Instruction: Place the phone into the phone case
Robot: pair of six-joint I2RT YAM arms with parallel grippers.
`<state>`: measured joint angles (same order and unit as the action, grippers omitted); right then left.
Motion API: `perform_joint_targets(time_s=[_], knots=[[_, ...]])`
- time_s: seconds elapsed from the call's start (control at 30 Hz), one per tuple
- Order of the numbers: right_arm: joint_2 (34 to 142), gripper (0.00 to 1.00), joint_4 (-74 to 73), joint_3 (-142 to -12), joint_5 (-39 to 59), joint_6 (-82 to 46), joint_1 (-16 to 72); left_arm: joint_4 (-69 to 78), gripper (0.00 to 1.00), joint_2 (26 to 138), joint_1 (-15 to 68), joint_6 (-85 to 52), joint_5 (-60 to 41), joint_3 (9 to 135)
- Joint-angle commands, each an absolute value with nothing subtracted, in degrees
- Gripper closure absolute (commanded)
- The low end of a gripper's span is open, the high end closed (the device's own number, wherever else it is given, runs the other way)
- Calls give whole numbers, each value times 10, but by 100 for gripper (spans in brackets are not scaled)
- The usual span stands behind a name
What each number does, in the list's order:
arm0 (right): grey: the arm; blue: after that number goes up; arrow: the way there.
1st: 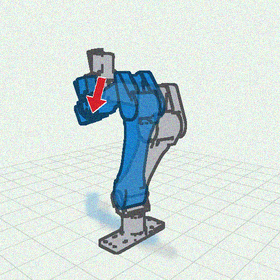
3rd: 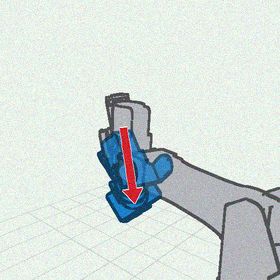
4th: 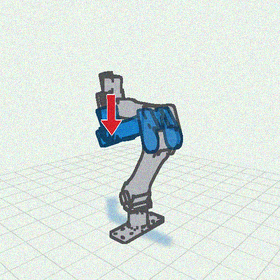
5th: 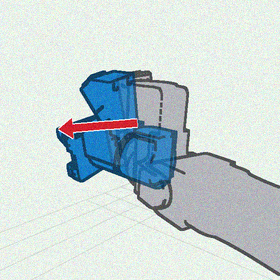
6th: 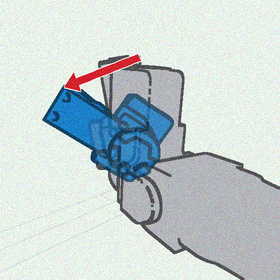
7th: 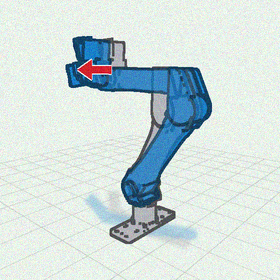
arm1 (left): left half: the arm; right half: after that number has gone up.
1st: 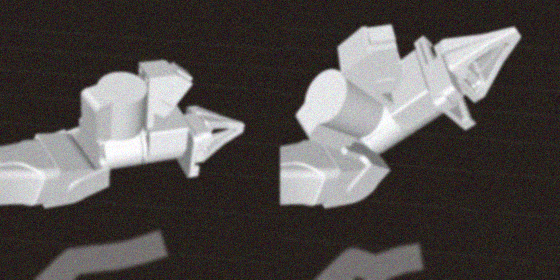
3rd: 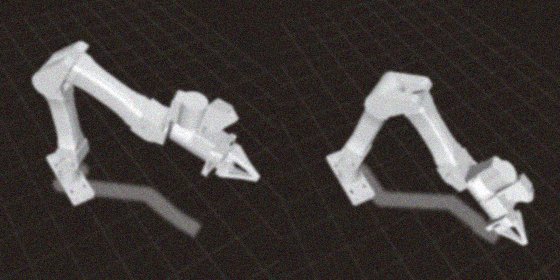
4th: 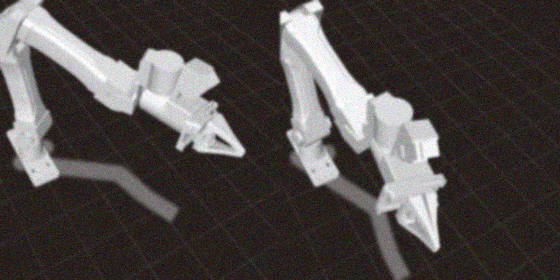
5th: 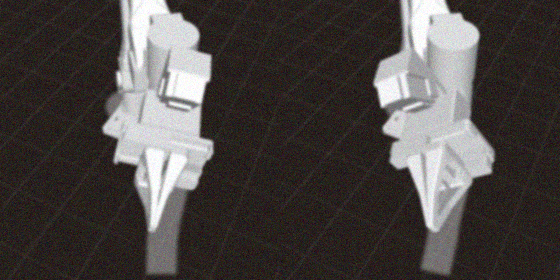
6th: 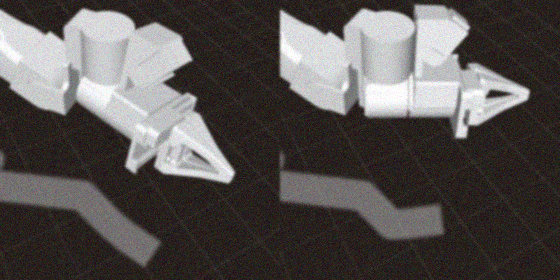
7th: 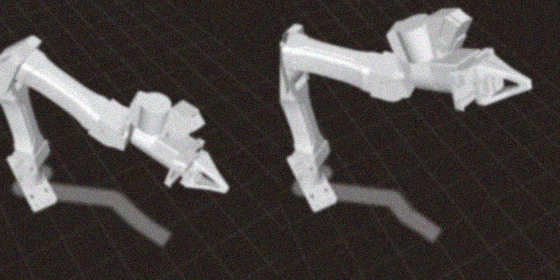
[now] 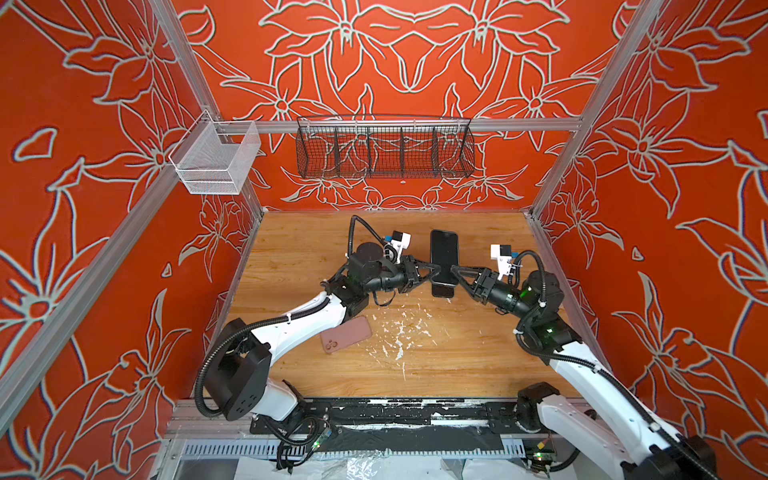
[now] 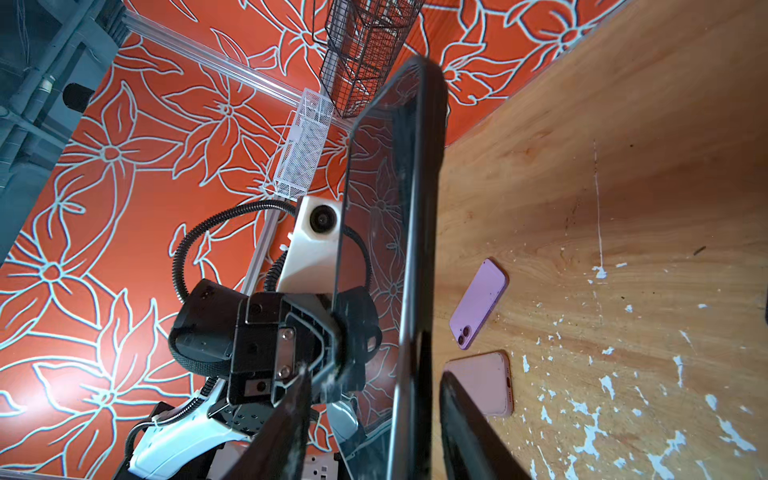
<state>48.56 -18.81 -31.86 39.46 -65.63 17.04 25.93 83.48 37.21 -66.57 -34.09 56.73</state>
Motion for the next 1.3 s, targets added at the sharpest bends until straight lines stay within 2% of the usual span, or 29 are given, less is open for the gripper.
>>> perform_joint_targets(time_s=[0.0,0.17,0.43,0.7,0.9,0.97,1.07,1.17,1.27], knots=[[481,50,-233,-306,392,-686,182,286,100,836,370,-643,-325,598],[488,57,-258,-295,383,-698,192,279,100,837,369,-636,-319,602],[483,74,-259,-287,359,-697,194,280,100,835,367,-640,-324,601],[503,100,-246,-292,349,-684,196,282,100,838,366,-646,-330,606],[496,100,-206,-300,327,-665,198,279,100,835,365,-643,-331,607],[490,82,-196,-307,324,-658,198,275,100,832,364,-641,-331,604],[484,70,-176,-327,323,-642,197,274,100,829,362,-640,-332,595],[487,68,-171,-346,327,-633,197,274,100,824,360,-642,-332,584],[502,75,-178,-361,334,-631,197,275,100,819,359,-641,-331,575]])
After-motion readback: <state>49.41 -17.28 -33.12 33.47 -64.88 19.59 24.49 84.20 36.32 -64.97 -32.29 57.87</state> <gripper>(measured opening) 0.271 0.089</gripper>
